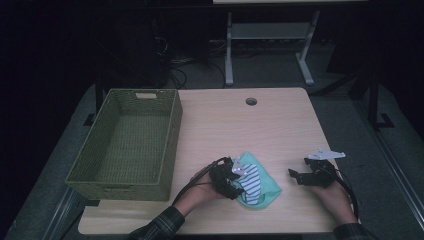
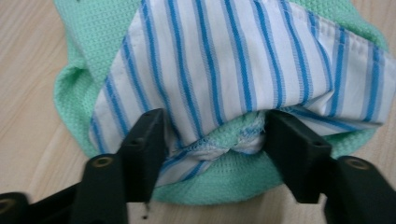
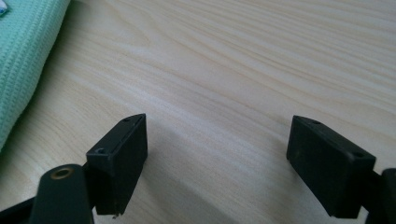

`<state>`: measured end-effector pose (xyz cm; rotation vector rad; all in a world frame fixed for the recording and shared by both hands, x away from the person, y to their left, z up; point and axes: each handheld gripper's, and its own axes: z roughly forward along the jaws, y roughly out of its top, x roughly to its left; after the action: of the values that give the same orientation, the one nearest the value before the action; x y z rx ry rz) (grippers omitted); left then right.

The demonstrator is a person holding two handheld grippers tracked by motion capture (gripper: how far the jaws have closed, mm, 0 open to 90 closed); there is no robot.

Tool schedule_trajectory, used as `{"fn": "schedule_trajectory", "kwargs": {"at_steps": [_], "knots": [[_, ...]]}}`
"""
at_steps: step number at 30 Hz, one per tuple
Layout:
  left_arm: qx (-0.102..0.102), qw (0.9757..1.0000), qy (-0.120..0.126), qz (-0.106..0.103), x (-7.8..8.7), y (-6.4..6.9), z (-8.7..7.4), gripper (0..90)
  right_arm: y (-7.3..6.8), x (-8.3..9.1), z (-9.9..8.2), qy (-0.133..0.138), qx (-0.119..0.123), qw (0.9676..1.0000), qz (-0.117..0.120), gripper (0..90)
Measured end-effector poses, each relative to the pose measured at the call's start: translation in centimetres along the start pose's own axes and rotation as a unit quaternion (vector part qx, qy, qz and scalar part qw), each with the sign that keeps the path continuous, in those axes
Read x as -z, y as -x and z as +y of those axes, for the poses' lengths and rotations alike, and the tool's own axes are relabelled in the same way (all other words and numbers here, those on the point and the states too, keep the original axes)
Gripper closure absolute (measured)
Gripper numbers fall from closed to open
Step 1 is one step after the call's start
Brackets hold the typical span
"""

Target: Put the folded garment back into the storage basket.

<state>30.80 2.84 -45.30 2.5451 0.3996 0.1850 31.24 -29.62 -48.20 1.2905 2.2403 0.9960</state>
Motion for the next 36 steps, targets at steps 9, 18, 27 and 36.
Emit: {"fn": "schedule_trajectory", "kwargs": {"at_steps": [9, 18, 27, 36], "knots": [[0.012, 0.9999, 0.005, 0.0, 0.4, -0.5, -0.2, 64.4, 0.0, 0.0, 0.0, 0.0, -0.002, 1.0, -0.002, 20.3], [0.036, 0.9986, 0.017, -0.033, 0.5, -1.5, -0.5, 73.5, 0.0, 0.0, 0.0, 0.0, -0.003, 1.0, -0.003, 20.4], [0.058, 0.9964, 0.032, -0.053, 0.6, -1.8, -0.6, 75.6, 0.0, 0.0, 0.0, 0.001, -0.003, 1.0, -0.004, 20.4], [0.073, 0.9932, 0.057, -0.071, 1.8, -2.4, -0.6, 76.5, 0.0, 0.0, 0.0, 0.001, -0.003, 1.0, -0.004, 20.4]]}}
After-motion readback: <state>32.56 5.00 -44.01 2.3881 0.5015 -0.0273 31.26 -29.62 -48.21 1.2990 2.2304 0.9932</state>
